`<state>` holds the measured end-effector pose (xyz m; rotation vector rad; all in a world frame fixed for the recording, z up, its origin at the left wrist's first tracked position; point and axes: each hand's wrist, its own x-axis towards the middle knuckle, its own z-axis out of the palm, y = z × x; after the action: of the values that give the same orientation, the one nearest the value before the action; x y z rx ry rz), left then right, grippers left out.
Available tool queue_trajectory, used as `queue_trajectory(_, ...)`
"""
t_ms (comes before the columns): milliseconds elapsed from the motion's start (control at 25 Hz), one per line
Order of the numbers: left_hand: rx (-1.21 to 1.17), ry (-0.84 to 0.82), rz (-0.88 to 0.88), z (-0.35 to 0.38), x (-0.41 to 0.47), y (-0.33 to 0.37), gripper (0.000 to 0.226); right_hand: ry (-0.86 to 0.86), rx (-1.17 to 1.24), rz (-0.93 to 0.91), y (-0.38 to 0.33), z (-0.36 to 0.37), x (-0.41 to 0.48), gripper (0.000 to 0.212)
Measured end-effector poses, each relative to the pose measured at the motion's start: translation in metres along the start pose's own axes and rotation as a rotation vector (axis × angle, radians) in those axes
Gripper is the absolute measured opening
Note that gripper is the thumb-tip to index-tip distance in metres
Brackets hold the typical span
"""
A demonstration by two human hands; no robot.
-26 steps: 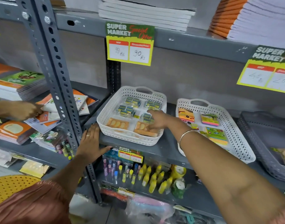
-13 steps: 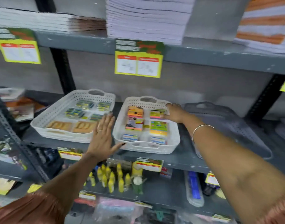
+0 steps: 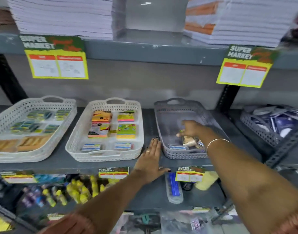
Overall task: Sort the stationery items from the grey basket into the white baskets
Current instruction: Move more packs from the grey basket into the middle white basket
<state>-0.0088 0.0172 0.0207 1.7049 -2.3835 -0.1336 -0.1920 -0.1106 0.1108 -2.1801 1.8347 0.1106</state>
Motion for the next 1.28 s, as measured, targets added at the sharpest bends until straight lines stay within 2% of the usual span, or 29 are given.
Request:
queue_trajectory(120,-0.019,-0.079,-0.046,0.014,0.002,-0.01,0.101,-0.103,0.018,-0.038,0.001,0.007,-0.009,0.063)
queue_trajectory(280,0.119,-0.114,0.024,0.018,0.008,-0.016,0.086,-0.232,-0.16,-0.115,-0.017,0.023,-0.013,0.051)
queue_trajectory(520,0.102,-0.09,0.033,0.021,0.008,-0.018,0.083,-0.242,-0.226,-0.1,-0.031,0.028,-0.01,0.04)
queue_trajectory(640,0.103,-0.077,0.037,0.02,0.008,-0.019,0.082,-0.206,-0.199,-0.087,-0.035,0.026,-0.008,0.019)
queue_trajectory(840,0.111,-0.082,0.061,0.015,0.005,-0.02,0.078,-0.015,-0.08,-0.062,-0.043,0.008,-0.004,0.032)
queue_trajectory(960,0.151,0.026,0.252,0.012,-0.014,-0.031,0.07,0.111,-0.105,-0.068,-0.057,-0.008,-0.003,0.042)
queue_trajectory(1040,0.207,0.038,0.311,0.01,-0.042,-0.046,0.068,0.181,-0.106,-0.115,-0.073,-0.016,0.0,0.043)
queue_trajectory(1160,0.2,-0.01,0.167,0.008,-0.091,-0.088,0.065,0.258,-0.071,-0.203,-0.107,-0.024,0.003,0.041)
queue_trajectory(1280,0.221,0.002,-0.063,-0.001,-0.137,-0.135,0.067,0.216,-0.057,-0.301,-0.145,-0.022,0.003,0.039)
